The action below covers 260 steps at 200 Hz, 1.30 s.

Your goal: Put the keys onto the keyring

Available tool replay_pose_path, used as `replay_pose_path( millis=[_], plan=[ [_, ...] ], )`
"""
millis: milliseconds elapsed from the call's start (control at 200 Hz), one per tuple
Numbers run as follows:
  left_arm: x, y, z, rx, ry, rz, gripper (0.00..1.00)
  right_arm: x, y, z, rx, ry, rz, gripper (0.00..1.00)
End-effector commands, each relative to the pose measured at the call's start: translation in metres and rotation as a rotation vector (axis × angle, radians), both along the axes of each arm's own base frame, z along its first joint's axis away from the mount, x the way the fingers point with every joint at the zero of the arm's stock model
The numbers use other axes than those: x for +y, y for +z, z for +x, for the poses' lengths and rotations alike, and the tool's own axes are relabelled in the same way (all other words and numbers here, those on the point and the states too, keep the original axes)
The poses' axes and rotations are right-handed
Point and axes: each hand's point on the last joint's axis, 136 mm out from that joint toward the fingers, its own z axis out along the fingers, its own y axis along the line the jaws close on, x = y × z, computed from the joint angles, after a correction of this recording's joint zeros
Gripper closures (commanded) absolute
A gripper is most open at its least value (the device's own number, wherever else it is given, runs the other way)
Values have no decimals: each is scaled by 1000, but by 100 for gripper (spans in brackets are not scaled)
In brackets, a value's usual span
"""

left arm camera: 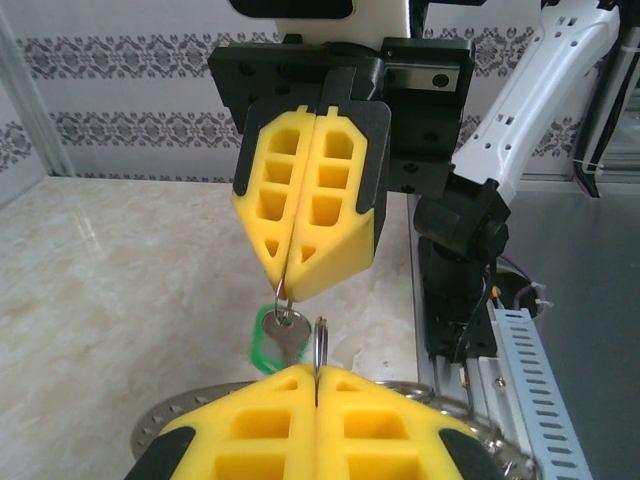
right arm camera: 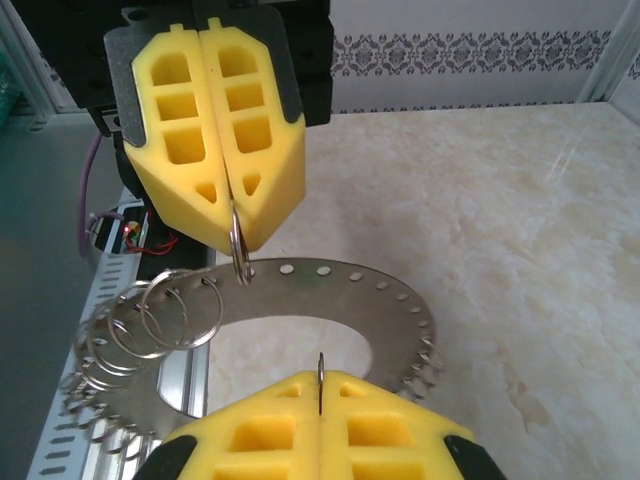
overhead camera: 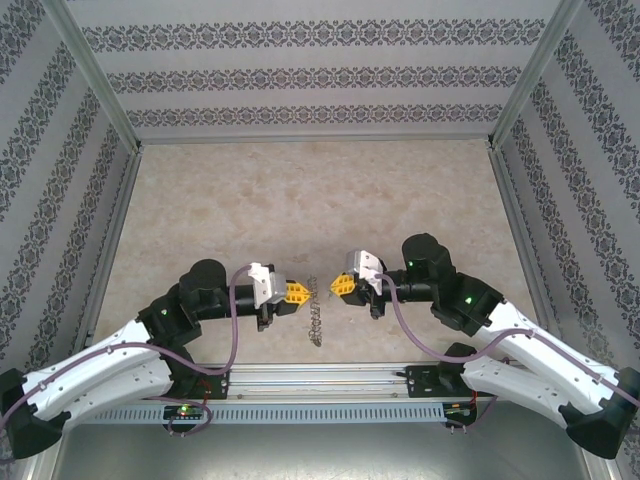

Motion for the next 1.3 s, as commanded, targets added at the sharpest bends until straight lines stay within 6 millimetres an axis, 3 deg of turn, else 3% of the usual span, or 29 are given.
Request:
replay_pose_path(
  millis=[0,380,1294],
  plan=[
    [-6,15,-10,-36,-68,-20,100,1,10,-4,-39,-4,73,100],
    [-9,8,-5,-43,-62,12,100,8,19,-10,-34,7,129,100],
    [-6,8,-2,-57,-32,-2,100,9,7,-21,-20,48,60,100]
  ],
)
